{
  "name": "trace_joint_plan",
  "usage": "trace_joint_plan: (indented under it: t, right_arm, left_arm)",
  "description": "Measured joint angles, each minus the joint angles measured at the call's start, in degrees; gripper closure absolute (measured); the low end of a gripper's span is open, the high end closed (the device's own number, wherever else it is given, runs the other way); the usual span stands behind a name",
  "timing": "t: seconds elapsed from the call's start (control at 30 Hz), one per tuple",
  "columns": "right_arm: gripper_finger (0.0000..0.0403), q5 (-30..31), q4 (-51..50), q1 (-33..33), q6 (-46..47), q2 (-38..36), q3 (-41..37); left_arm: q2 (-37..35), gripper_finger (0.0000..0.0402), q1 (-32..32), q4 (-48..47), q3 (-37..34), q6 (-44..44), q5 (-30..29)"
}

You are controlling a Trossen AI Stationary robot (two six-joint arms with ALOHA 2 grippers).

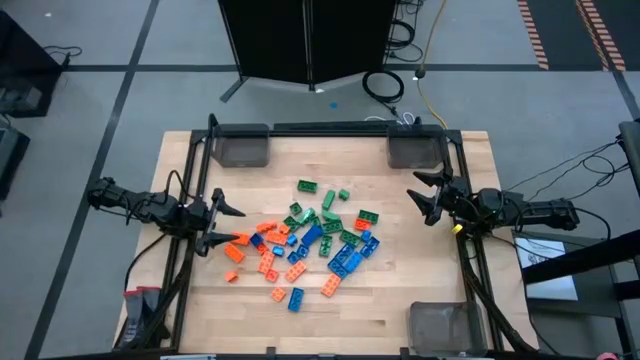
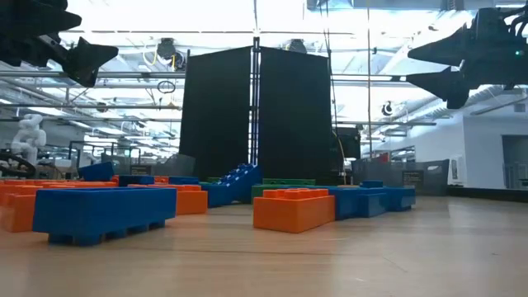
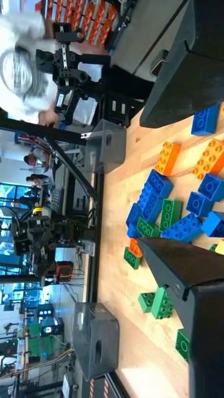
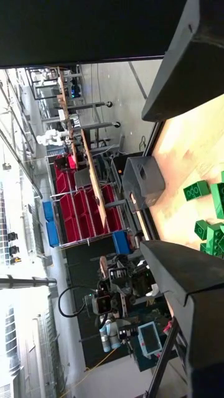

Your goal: Sort blocks

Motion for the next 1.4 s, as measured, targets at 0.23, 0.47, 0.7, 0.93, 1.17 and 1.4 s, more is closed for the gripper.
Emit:
trace_joint_plan:
  t: [0.23,0.47,0.7,0.93,1.17,1.4]
  right_arm:
    - [0.0078,0.0,0.0,0.0,0.0,0.0,0.0]
    - [0.0078,0.1,0.1,0.0,0.0,0.0,0.0]
    - [0.0078,0.0,0.3,0.0,0.0,0.0,0.0]
    - [0.0078,0.0,0.5,0.0,6.9,0.0,0.0]
    - [0.0078,-0.1,1.5,0.0,13.3,0.0,0.0]
    - [0.0078,5.8,10.3,0.0,13.7,0.0,0.0]
  left_arm:
    - [0.0,0.0098,0.0,0.0,0.0,0.0,0.0]
    - [0.0,0.0098,0.0,0.0,0.0,0.0,0.0]
    - [0.0,0.0098,0.0,0.0,0.0,0.0,0.0]
    - [0.0,0.0098,0.0,0.0,0.0,0.0,0.0]
    - [0.0,0.0098,0.0,0.0,0.0,0.0,0.0]
    - [0.0,0.0098,0.0,0.0,0.0,0.0,0.0]
